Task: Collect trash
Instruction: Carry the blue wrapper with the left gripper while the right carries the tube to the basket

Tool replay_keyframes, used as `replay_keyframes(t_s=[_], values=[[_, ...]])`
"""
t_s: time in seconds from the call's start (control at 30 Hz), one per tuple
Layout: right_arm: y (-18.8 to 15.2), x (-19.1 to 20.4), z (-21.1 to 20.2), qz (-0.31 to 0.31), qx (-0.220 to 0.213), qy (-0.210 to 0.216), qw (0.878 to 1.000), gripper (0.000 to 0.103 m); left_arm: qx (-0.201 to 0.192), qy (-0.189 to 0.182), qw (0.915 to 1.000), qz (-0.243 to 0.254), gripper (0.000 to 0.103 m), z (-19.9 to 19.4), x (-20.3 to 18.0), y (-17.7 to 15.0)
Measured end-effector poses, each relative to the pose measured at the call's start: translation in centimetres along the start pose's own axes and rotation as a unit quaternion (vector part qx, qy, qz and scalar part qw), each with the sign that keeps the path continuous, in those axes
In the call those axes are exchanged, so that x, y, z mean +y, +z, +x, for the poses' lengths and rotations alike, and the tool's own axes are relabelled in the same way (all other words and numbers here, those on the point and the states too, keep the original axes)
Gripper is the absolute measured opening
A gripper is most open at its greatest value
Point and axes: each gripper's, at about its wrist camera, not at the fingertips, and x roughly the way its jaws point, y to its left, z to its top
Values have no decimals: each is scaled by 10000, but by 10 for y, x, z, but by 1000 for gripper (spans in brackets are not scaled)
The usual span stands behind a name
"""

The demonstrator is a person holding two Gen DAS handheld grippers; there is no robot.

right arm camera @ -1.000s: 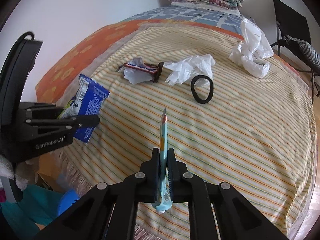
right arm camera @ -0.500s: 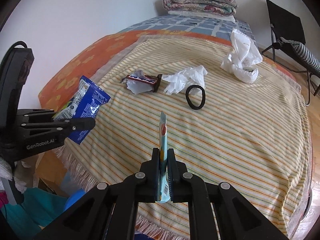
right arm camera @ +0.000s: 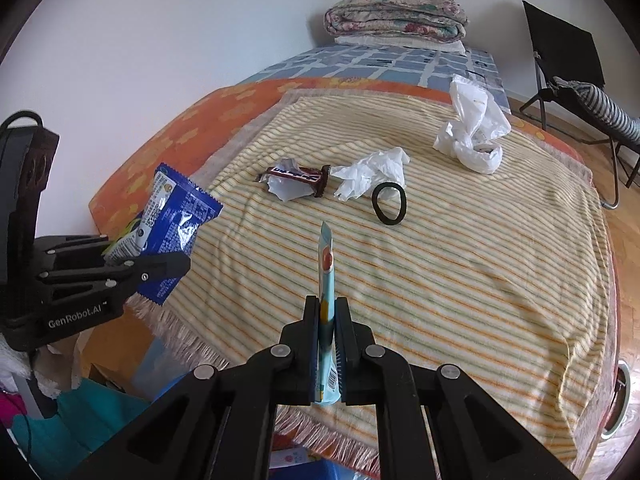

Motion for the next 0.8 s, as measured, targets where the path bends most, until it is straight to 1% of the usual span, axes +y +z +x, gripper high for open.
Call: replay_keyframes(t_s=[0.33, 0.63, 0.8], values=[[-19, 14, -23, 7, -96, 114, 9999, 5, -73, -83, 9995, 305, 13, -19, -17, -25], [-47, 32, -39, -46, -89, 148, 9998, 5, 101, -144, 9984, 545, 13, -21, -29, -62], [-63, 40, -44, -58, -60, 171, 9998, 5, 188, -180, 9982, 539, 13, -22, -31, -83]])
